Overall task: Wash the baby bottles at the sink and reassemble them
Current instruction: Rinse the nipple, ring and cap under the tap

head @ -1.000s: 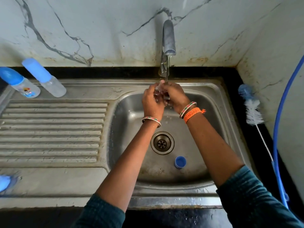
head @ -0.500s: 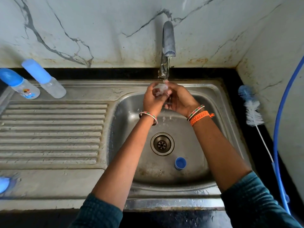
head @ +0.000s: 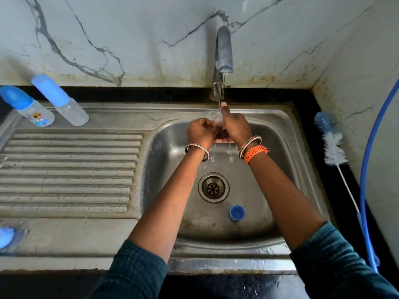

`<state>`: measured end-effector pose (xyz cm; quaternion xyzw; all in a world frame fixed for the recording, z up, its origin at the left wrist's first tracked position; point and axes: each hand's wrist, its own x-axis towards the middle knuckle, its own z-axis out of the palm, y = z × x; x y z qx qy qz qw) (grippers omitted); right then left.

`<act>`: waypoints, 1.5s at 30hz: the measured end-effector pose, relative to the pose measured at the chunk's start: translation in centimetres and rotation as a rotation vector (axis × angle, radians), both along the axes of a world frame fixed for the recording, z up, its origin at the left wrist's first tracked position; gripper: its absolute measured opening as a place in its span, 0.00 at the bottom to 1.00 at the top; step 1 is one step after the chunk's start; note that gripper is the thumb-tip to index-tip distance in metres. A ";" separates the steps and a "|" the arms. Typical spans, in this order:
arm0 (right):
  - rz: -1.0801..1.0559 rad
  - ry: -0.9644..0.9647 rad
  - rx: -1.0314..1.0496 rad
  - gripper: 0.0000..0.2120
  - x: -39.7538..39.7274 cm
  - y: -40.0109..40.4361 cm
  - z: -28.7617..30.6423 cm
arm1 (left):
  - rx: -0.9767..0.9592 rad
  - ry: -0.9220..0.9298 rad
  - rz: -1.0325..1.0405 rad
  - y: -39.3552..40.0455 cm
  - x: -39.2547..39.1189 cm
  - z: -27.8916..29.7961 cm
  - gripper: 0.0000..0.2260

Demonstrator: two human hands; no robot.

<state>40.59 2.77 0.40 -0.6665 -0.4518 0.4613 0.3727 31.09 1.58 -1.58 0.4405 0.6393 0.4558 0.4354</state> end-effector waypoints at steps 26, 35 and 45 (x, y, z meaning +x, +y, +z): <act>0.166 0.032 -0.011 0.20 0.2 0.3 2.5 | -0.066 -0.420 -0.178 0.2 -0.6 -0.3 0.16; 0.331 -0.297 0.064 0.22 0.3 -0.8 1.0 | -0.178 -0.621 -0.222 0.2 -0.5 1.4 0.11; 0.158 0.546 -0.072 0.10 2.4 -0.6 0.4 | -0.269 -0.573 -0.274 0.4 1.0 1.5 0.10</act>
